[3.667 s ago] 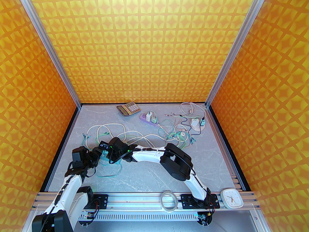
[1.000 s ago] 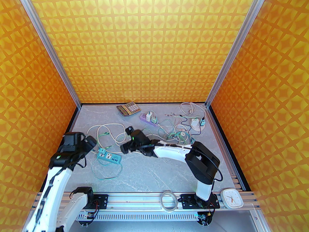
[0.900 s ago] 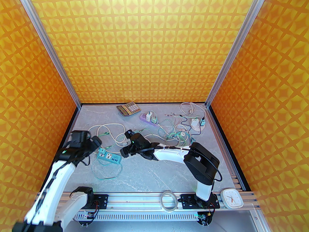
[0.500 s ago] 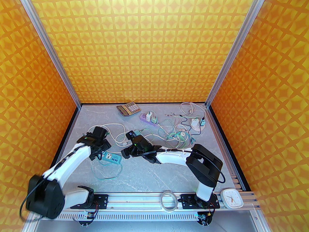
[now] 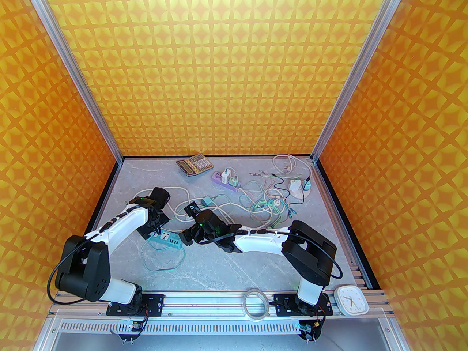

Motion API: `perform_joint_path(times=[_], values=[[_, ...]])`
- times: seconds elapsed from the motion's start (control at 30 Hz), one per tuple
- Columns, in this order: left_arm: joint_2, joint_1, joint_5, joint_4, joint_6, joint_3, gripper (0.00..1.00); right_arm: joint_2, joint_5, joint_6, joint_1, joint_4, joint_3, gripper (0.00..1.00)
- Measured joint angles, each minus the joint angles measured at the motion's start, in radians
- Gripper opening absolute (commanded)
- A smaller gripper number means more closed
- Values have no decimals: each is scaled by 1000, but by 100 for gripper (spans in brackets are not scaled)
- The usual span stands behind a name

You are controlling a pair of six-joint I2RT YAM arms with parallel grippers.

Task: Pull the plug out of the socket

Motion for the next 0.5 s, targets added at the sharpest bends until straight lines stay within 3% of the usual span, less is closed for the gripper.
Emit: perform_joint_path(times=[0.13,0.4,0.5], values=[[-1,0,0,-12,-3,0,56,0,8,-3,0,0,0,99],[-13,0,0,-15,-7,-3,52,0,10,-19,6,3,0,99],[-13,0,0,-12,-8,-7,45,0,-2,-34,19,23,0,95]])
